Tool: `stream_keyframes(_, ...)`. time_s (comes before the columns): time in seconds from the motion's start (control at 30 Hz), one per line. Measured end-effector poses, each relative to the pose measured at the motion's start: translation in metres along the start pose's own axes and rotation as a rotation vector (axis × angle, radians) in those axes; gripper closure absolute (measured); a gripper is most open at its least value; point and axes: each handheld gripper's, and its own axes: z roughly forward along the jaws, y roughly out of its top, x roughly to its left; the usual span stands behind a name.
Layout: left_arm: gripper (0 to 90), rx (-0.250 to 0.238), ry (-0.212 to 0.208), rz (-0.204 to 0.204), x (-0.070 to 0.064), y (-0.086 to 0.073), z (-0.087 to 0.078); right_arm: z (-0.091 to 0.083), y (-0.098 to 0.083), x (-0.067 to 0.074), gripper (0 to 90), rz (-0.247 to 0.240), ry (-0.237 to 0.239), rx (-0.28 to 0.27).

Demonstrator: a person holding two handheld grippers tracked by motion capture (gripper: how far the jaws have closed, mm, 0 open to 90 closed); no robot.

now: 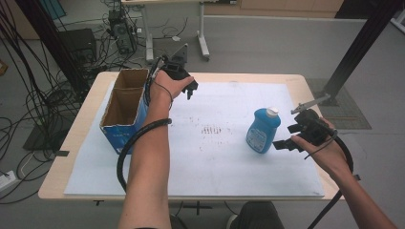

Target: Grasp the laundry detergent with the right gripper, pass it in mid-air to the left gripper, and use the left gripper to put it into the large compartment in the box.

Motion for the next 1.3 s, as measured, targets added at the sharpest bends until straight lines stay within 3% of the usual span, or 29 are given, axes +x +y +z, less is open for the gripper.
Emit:
stream_keyframes(0.67, 6.0, 0.006, -0.003, 0.006, 0.002, 0.002, 0.008, 0.036, -0.012, 0.012, 3.2, -0.039, -0.064, -0.115)
stream_keyframes(1.13, 6.0, 0.008, -0.003, 0.009, 0.003, 0.005, 0.011, 0.050, -0.019, 0.012, 2.7, -0.010, -0.102, -0.224)
stream_keyframes(1.3, 6.0, 0.012, -0.002, 0.012, 0.003, 0.005, 0.012, 0.053, -0.021, 0.011, 2.6, -0.013, -0.107, -0.239)
